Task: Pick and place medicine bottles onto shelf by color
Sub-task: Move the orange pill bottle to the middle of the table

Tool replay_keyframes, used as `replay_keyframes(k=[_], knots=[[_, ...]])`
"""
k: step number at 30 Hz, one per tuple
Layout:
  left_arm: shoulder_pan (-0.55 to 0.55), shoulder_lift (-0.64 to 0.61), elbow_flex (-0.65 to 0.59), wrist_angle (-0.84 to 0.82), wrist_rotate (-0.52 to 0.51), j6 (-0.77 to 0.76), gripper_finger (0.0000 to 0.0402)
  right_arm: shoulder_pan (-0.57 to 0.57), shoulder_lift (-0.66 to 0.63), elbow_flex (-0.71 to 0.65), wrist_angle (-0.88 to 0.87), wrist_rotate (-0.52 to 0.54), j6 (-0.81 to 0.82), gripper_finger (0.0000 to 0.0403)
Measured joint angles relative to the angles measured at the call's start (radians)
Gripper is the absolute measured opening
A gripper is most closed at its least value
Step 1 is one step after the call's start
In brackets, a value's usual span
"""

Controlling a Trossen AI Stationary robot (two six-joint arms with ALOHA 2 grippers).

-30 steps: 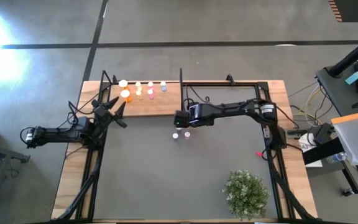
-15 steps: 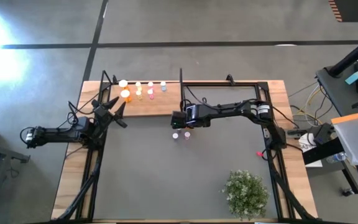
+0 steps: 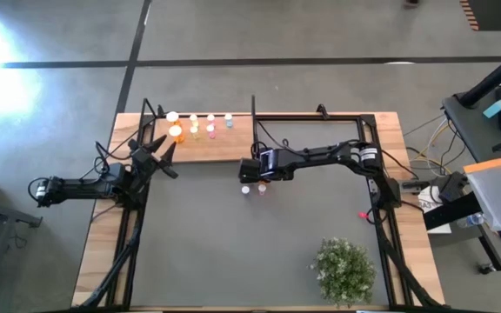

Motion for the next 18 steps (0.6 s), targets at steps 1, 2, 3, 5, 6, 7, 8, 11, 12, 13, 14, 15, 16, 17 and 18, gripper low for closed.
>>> replay_keyframes(k=[1, 2, 3, 5, 6, 7, 8, 11, 12, 13, 14, 15, 16, 17, 18], knots=[[0.000, 0.000, 0.000, 0.000, 0.000, 0.000, 0.0173, 0.000, 0.000, -0.004, 0.007, 0.000, 0.000, 0.0194], [0.000, 0.000, 0.000, 0.000, 0.000, 0.000, 0.0173, 0.000, 0.000, -0.006, 0.011, 0.000, 0.000, 0.0194], [0.000, 0.000, 0.000, 0.000, 0.000, 0.000, 0.0173, 0.000, 0.000, -0.008, 0.012, 0.000, 0.000, 0.0194], [0.000, 0.000, 0.000, 0.000, 0.000, 0.000, 0.0173, -0.001, 0.000, -0.012, 0.013, 0.000, 0.000, 0.0194], [0.000, 0.000, 0.000, 0.000, 0.000, 0.000, 0.0173, -0.001, 0.000, -0.015, 0.016, 0.000, 0.000, 0.0194], [0.000, 0.000, 0.000, 0.000, 0.000, 0.000, 0.0173, -0.001, 0.000, -0.018, 0.017, 0.000, 0.000, 0.0194], [0.000, 0.000, 0.000, 0.000, 0.000, 0.000, 0.0173, -0.001, 0.000, -0.020, 0.018, 0.000, -0.001, 0.0194], [0.000, 0.000, 0.000, 0.000, 0.000, 0.000, 0.0173, -0.001, 0.000, -0.021, 0.020, 0.000, -0.003, 0.0194], [0.000, 0.000, 0.000, 0.000, 0.000, 0.000, 0.0173, -0.001, 0.000, -0.021, 0.021, 0.000, -0.003, 0.0194], [0.000, 0.000, 0.000, 0.000, 0.000, 0.000, 0.0173, -0.001, 0.000, -0.021, 0.022, 0.000, -0.003, 0.0194], [0.000, 0.000, 0.000, 0.000, 0.000, 0.000, 0.0173, -0.001, 0.000, -0.022, 0.023, 0.000, -0.003, 0.0194], [0.000, 0.000, 0.000, 0.000, 0.000, 0.000, 0.0173, -0.001, 0.000, -0.024, 0.027, 0.000, -0.005, 0.0194], [0.000, 0.000, 0.000, 0.000, 0.000, 0.000, 0.0173, -0.001, 0.000, -0.026, 0.028, 0.000, -0.012, 0.0194], [0.000, 0.000, 0.000, 0.000, 0.000, 0.000, 0.0173, -0.001, 0.000, -0.026, 0.028, 0.001, -0.018, 0.0194], [0.000, 0.000, 0.000, 0.000, 0.000, 0.000, 0.0173, -0.001, 0.000, -0.027, 0.029, 0.001, -0.025, 0.0194]])
